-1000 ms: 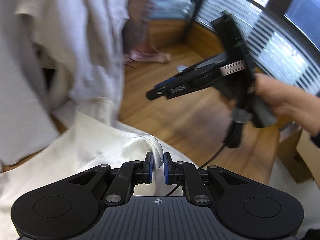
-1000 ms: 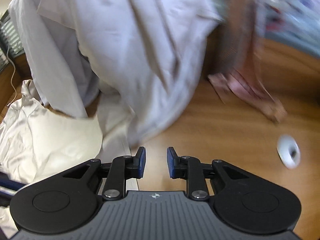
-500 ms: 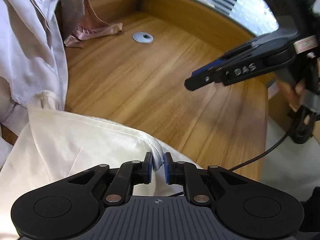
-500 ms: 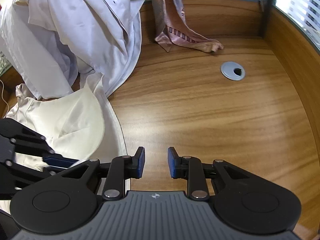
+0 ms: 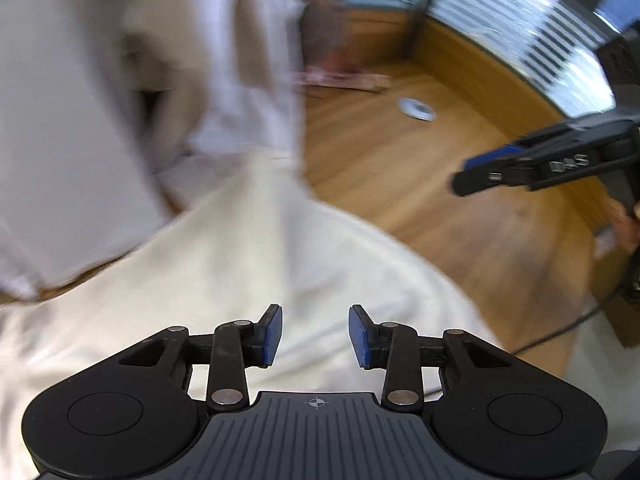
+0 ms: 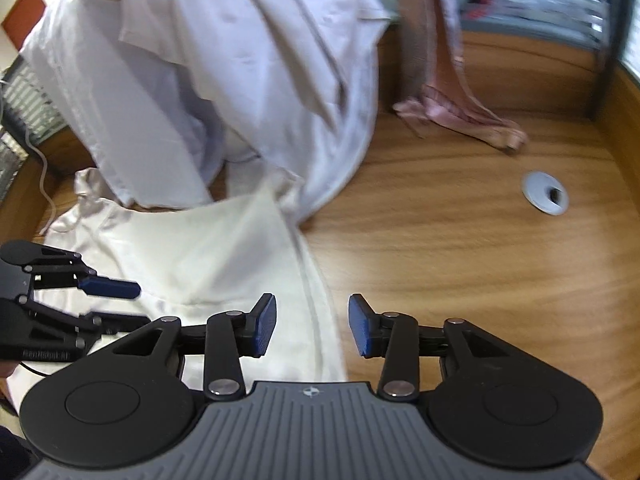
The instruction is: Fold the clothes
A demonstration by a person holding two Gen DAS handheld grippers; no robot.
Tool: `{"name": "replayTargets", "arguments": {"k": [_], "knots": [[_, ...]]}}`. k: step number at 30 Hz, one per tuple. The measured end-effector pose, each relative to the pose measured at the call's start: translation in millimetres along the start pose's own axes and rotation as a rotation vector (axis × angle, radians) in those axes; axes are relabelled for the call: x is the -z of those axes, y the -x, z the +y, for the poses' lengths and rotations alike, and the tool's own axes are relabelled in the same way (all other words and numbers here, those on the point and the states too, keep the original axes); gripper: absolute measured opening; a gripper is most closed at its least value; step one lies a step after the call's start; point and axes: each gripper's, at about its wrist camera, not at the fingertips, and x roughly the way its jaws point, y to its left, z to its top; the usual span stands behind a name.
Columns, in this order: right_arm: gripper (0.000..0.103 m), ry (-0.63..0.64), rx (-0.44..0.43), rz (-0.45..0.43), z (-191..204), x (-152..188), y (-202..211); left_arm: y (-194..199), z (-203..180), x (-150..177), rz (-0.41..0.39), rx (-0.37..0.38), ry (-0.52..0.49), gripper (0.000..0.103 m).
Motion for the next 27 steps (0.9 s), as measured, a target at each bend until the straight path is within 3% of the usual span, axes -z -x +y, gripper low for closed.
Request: {"name": "replayTargets", "arguments": {"k": [9, 15, 20, 27], "knots": [[0.049, 0.054, -0.029, -0.003, 38.1, -39.4, -41.1, 22.1, 108.5, 12.8, -0.04, -0.267, 0.3, 0.049], [0.049, 0.03, -0.013, -0.005, 51.3, -73.5, -84.3, 25.1, 164.2, 12.4, -0.06, -0.384, 0.457, 0.051], [0.049, -0.022, 0.003, 0.009, 49.4, -97.6, -119.4, 27.2, 202.4, 11.1, -0.084, -0.446, 0.561, 0.056], [0.048, -0.103, 0.016, 0.045, 37.2, -118.2, -156.6, 20.1, 238.8, 2.3, -0.101, -0.467, 0.688, 0.058]]}}
